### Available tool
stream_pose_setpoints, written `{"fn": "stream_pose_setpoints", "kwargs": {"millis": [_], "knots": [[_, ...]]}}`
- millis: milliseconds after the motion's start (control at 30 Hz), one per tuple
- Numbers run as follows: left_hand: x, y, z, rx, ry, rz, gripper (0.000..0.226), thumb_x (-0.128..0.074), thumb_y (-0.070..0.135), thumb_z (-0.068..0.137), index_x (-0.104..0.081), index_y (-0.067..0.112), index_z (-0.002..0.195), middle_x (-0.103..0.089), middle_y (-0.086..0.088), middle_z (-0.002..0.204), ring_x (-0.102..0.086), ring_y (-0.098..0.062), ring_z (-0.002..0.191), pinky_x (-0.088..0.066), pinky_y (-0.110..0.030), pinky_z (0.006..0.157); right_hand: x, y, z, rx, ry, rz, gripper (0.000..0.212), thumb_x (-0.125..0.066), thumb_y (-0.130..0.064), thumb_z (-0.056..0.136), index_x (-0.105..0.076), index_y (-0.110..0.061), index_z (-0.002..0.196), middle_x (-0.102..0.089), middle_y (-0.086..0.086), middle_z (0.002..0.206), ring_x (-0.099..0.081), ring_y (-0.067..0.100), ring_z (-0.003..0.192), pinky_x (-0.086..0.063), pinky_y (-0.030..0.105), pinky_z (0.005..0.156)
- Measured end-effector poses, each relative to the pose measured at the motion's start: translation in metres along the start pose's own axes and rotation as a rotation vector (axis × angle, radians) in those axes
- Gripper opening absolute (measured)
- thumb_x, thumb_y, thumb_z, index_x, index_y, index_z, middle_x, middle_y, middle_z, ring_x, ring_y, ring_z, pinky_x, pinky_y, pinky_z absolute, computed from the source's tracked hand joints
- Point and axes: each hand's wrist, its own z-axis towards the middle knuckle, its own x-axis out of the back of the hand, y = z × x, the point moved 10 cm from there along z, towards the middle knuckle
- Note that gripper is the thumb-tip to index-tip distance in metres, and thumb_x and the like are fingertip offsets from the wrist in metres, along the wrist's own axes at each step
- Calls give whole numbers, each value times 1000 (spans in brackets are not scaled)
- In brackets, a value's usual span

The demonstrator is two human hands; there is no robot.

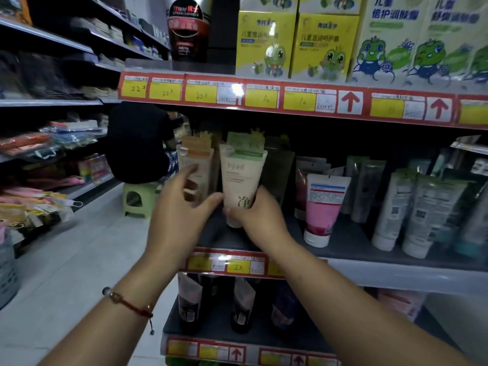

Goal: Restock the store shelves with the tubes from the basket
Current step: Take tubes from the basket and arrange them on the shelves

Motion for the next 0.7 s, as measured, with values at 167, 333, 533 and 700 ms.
{"fn": "stream_pose_setpoints", "kwargs": {"millis": [167, 333, 533, 700], "knots": [[-3, -66, 13, 207, -4, 163, 98, -80, 47, 74, -26, 21, 152, -51, -8, 142, -53, -28, 125, -48, -38, 92, -14, 31, 28, -134, 36, -32, 47, -78, -15, 80, -53, -14, 121, -63, 3, 118, -58, 13, 97, -41, 16, 58], [-28, -80, 25, 271, -108, 130, 69, -80, 42, 77, -44, 20, 131, -65, -3, 118, -64, -26, 102, -42, -29, 70, -22, 40, 45, -189, 77, -78, 46, -71, -17, 86, -49, -11, 125, -60, 5, 123, -56, 17, 98, -43, 21, 58], [-32, -79, 22, 218, -59, 185, 51, -76, 46, 79, -51, 21, 116, -68, -2, 107, -56, -17, 81, -38, -27, 57, -30, 44, 53, -234, 134, -102, 47, -69, -18, 87, -47, -9, 127, -59, 12, 127, -60, 29, 112, -54, 38, 88], [-32, -83, 23, 223, -56, 169, 51, -77, 49, 77, -53, 22, 114, -69, -2, 107, -58, -18, 84, -42, -29, 64, -28, 46, 36, -320, 144, -11, 51, -74, -20, 82, -50, -8, 125, -62, 10, 125, -62, 28, 109, -54, 39, 91]]}}
